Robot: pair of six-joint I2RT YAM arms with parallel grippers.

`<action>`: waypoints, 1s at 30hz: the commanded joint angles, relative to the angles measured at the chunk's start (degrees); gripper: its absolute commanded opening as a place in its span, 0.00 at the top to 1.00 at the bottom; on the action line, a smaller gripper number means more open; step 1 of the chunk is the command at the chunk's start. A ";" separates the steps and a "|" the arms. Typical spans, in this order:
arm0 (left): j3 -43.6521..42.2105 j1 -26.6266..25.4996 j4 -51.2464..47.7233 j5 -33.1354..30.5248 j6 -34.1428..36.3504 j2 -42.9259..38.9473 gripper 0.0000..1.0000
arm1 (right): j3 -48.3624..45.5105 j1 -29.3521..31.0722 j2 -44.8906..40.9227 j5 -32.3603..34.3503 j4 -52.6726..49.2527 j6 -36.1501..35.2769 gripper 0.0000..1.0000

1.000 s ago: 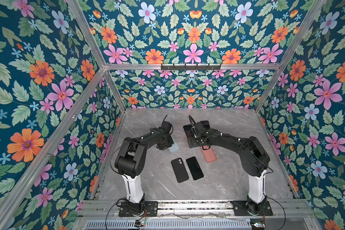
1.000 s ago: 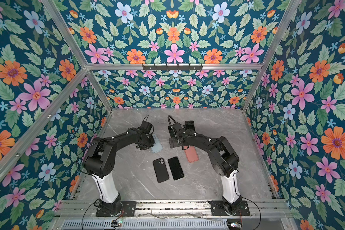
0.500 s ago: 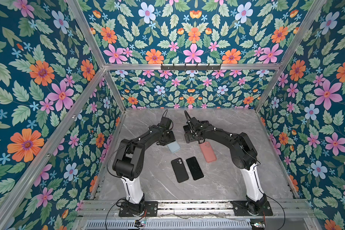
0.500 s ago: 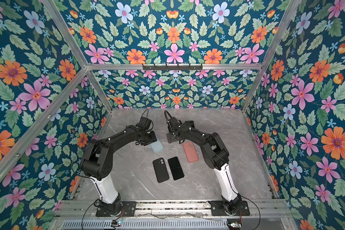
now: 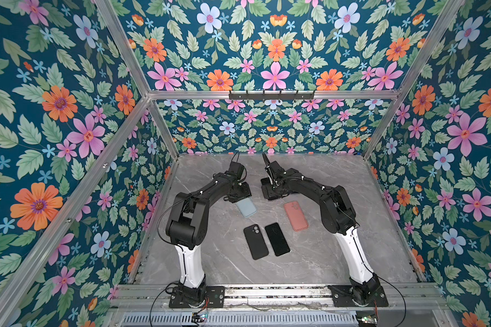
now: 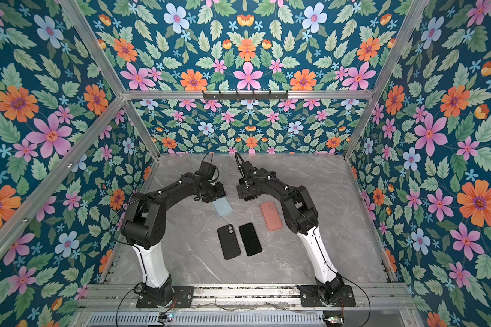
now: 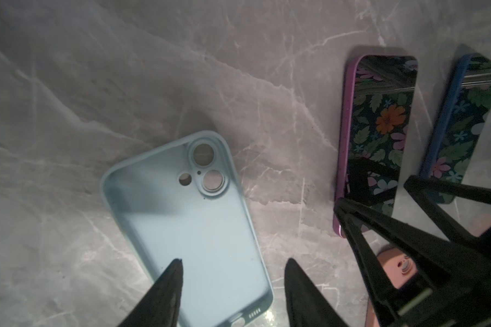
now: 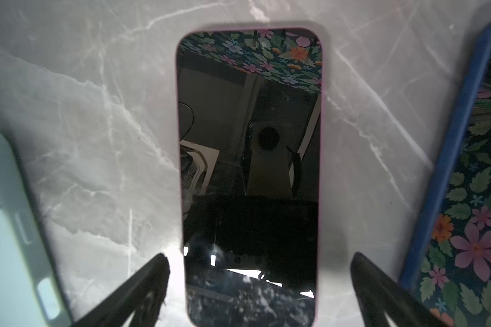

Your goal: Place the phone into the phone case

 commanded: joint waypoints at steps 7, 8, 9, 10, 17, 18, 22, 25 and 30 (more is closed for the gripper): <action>0.15 0.29 -0.22 1.36 0.39 0.00 0.45 | 6.26 -0.37 4.45 0.87 -7.02 0.68 0.07; 0.15 0.46 -0.01 1.70 0.26 0.13 0.45 | 6.03 -0.45 4.50 0.48 -6.87 0.75 0.08; 0.21 0.62 0.22 2.16 0.09 0.31 0.46 | 5.75 -0.40 4.44 0.17 -6.62 0.76 0.11; 0.28 0.80 0.34 2.58 -0.08 0.50 0.46 | 5.50 -0.41 4.36 -0.09 -6.47 0.77 0.12; 2.67 1.43 0.14 3.62 -0.11 1.72 0.47 | 3.59 -0.38 3.24 -0.91 -4.99 0.86 0.23; 3.22 1.52 -0.05 3.84 -0.11 1.99 0.47 | 2.97 -0.40 2.94 -1.09 -4.49 0.86 0.25; 4.52 1.61 0.80 6.25 -0.50 3.05 0.49 | 1.03 -0.41 1.63 -2.32 -2.80 0.48 0.34; 4.51 1.61 2.19 9.68 -1.57 4.10 0.49 | -0.66 -0.39 0.79 -3.97 -1.08 0.07 0.40; 5.49 1.61 4.57 11.95 -2.61 5.28 0.50 | -3.39 -0.48 -0.63 -5.94 0.91 0.07 0.42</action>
